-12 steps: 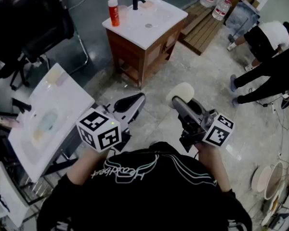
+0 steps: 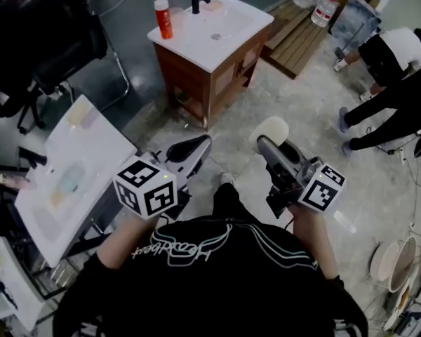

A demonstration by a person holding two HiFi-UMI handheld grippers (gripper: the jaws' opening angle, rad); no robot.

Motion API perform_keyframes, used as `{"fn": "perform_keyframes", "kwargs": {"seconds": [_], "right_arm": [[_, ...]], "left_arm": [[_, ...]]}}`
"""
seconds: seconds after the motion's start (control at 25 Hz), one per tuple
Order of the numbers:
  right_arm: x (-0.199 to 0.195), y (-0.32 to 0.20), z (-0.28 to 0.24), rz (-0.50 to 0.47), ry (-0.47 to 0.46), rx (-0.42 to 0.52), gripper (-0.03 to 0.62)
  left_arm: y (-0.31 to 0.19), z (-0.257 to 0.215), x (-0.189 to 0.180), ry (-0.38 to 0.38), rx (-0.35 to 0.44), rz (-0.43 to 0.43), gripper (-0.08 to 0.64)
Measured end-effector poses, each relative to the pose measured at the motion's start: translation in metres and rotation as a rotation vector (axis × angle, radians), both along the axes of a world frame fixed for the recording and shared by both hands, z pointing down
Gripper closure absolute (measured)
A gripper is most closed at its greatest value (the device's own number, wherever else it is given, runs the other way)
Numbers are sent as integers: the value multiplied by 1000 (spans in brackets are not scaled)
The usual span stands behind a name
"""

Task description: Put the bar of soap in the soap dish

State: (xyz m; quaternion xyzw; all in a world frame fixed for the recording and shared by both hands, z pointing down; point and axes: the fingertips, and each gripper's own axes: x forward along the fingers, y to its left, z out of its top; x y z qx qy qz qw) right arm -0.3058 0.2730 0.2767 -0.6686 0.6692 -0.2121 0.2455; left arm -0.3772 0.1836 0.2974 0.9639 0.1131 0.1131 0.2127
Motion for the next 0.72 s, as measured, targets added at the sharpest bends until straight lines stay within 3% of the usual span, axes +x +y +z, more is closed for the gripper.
{"fn": "perform_keyframes", "kwargs": {"seconds": [0.36,0.72], "right_arm": [[67,-17,13,-13,-29,-2,463],[173,-67,29,-62,-67,-32,462]], "left_arm": [[-22,15,59,-39,-11,-32,537],[-62,27,167,-75,-39,-69,537]]}}
